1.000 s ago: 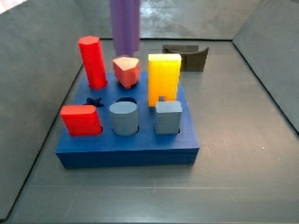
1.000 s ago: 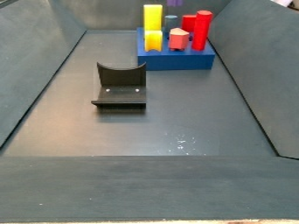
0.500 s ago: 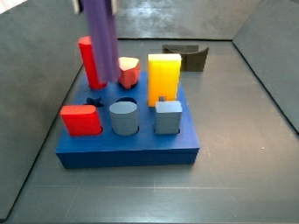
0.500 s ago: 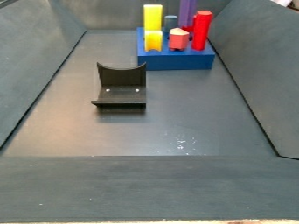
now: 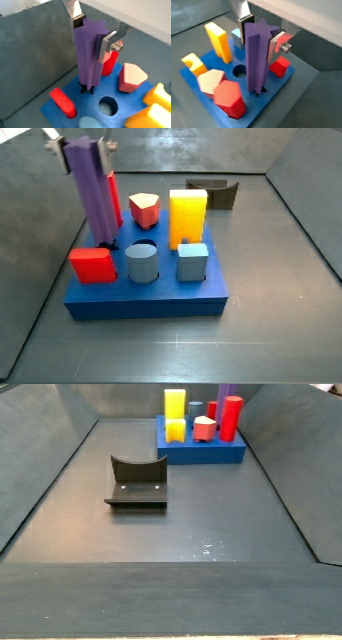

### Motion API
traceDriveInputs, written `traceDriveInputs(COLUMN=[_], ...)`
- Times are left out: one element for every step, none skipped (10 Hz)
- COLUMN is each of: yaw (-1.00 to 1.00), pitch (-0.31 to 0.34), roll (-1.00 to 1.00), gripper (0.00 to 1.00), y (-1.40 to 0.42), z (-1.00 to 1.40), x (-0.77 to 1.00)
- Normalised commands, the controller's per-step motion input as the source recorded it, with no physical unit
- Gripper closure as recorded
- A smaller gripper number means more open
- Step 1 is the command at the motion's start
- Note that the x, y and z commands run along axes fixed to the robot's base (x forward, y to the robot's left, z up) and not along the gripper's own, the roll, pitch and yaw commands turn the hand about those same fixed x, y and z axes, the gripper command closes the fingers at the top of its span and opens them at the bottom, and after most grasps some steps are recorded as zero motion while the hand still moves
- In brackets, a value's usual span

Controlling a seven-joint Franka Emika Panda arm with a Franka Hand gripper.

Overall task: Pick up the star object. Move up. Place the star object on the fixture. Regrasp the star object. Move to above the board. Insert the star object.
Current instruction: Insert the star object.

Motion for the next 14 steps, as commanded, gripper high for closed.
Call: traceDriveInputs(yaw=[-0.91,-0.92,-0.91,-0.85,-0.82,-0.76,-0.63,-0.5,-0.33,-0.21,-0.17,-0.26,-0.58,-0.73], pitch=[-0.044,-0.069,-0.086,-0.203,-0.257,-0.12,-0.071,-0.039,0.0,0.0,0.033,0.09,0.136,0.12], roll=[-0.1,-0.14,-0.18,-0.22,-0.26,-0.31,-0.22,-0.14,-0.03,0.0,0.03,0.07,0.01,0.0], gripper=[1.0,1.0,1.0,1.0,1.0,1.0,1.0,1.0,1.0,1.0,1.0,1.0,1.0,1.0], y=[0.0,0.0,-0.01,-0.05,-0.06,0.0,0.03,0.1,0.15,0.17,0.18,0.17,0.06,0.0], z=[-0.16,-0.19,-0.27,-0.36,-0.23,-0.24,-0.12,-0.21,-0.3,-0.35,-0.32,-0.34,-0.41,-0.47], x=[-0.07,-0.01,0.0,-0.08,-0.04,0.0,-0.06,-0.05,0.0,0.0,-0.01,0.0,0.01,0.0])
